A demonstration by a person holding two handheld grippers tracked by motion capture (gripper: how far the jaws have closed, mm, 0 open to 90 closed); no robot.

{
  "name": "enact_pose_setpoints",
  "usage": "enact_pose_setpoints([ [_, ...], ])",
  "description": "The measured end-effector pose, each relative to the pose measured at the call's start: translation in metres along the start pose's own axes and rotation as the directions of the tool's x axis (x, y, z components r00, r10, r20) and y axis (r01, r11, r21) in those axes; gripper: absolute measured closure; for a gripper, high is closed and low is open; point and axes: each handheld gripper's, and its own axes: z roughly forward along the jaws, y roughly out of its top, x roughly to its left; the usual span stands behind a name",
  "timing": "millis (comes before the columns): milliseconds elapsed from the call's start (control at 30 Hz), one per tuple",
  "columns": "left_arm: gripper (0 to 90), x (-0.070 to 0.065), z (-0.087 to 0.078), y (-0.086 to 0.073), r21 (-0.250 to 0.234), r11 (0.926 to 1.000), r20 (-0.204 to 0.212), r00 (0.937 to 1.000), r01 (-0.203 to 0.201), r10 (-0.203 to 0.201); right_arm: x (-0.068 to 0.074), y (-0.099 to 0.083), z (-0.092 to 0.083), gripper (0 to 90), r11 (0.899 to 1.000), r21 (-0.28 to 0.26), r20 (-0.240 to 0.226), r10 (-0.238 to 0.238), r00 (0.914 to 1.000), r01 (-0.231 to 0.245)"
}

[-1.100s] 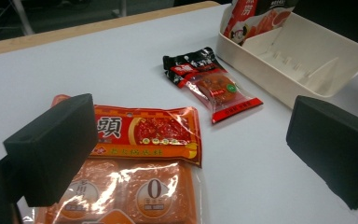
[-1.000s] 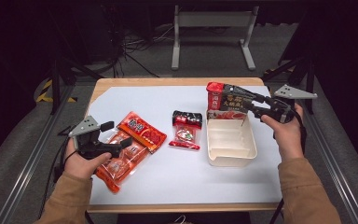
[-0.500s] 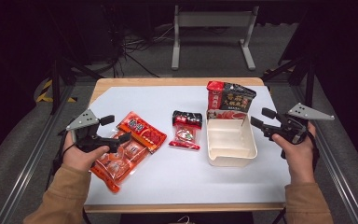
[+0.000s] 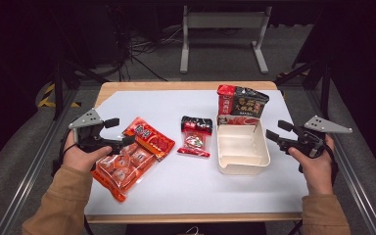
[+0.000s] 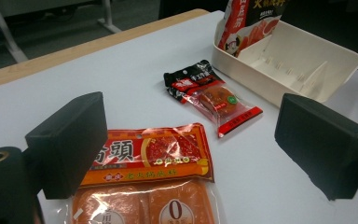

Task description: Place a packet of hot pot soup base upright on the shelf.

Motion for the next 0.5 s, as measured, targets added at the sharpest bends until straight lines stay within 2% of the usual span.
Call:
enact_pose_setpoints([
  [33, 8.7, 0.003, 0.000, 0.000, 0.016, 0.9998, -0.006, 0.9999, -0.011, 0.011, 0.000, -0.001, 0.000, 33.9, 1.000, 0.005, -0.004, -0.003, 1.0000, 0.003],
  [133, 8.5, 0.007, 0.002, 0.001, 0.009, 0.9999, -0.016, 0.9998, -0.011, 0.011, -0.001, -0.002, -0.001, 33.9, 1.000, 0.009, -0.005, -0.003, 1.0000, 0.003],
  [200, 9.1, 0.011, 0.005, 0.002, 0.005, 1.0000, -0.032, 0.9995, 0.007, -0.007, -0.001, -0.002, -0.002, 34.0, 1.000, 0.010, -0.009, -0.002, 1.0000, 0.003],
  [300, 11.4, 0.019, 0.009, 0.003, 0.017, 0.9998, -0.051, 0.9987, 0.002, -0.001, -0.001, -0.003, -0.002, 34.3, 1.000, 0.016, -0.015, -0.004, 0.9999, 0.004],
  [400, 12.5, 0.027, 0.014, 0.003, 0.014, 0.9997, -0.071, 0.9973, 0.018, -0.017, -0.002, -0.003, -0.001, 34.5, 1.000, 0.022, -0.022, -0.002, 0.9998, 0.002],
  [433, 13.6, 0.030, 0.015, 0.003, 0.022, 0.9994, -0.083, 0.9962, 0.026, -0.024, -0.001, -0.003, -0.001, 34.5, 1.000, 0.025, -0.023, -0.001, 0.9997, 0.002],
  [500, 20.1, 0.035, 0.018, 0.004, 0.040, 0.9990, -0.113, 0.9935, 0.019, -0.015, -0.001, -0.004, 0.001, 34.6, 1.000, 0.031, -0.029, -0.005, 0.9996, 0.006],
])
